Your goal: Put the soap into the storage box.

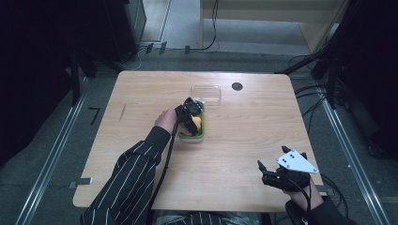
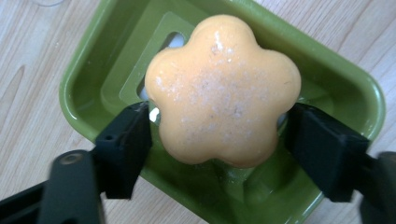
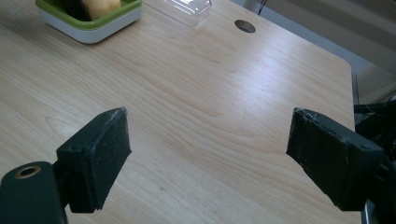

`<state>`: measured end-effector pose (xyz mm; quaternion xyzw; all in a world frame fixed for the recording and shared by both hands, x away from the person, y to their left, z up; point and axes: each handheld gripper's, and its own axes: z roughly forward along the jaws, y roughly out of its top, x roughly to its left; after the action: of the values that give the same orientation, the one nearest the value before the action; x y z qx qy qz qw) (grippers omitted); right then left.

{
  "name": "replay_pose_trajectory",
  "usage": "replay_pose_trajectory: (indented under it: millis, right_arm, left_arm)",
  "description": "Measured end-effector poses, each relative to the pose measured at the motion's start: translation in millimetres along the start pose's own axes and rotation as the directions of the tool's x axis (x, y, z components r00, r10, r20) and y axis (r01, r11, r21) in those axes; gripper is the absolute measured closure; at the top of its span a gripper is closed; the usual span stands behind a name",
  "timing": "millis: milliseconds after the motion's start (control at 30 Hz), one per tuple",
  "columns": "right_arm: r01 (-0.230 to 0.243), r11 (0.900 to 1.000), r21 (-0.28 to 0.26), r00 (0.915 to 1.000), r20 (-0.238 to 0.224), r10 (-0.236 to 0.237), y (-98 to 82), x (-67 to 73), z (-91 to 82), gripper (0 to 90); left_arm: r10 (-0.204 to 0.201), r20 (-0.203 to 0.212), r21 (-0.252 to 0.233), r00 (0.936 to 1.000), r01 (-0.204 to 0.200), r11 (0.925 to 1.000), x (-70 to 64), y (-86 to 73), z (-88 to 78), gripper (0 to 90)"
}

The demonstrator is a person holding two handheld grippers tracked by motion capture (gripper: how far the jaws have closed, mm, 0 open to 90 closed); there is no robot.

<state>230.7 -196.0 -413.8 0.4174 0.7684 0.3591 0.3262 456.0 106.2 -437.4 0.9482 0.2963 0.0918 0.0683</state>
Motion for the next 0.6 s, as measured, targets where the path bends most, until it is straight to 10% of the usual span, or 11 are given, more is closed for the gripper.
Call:
replay_pose_trajectory:
  millis: [600]
  right_arm:
    - [0.001, 1.000, -0.011, 1.0000, 0.005, -0.001, -1.2, 1.3, -5.5, 13.7]
  left_arm:
    - [-0.035, 0.004, 0.004, 0.9994, 0.035, 0.9994, -8.2, -4.2, -20.5, 6.1]
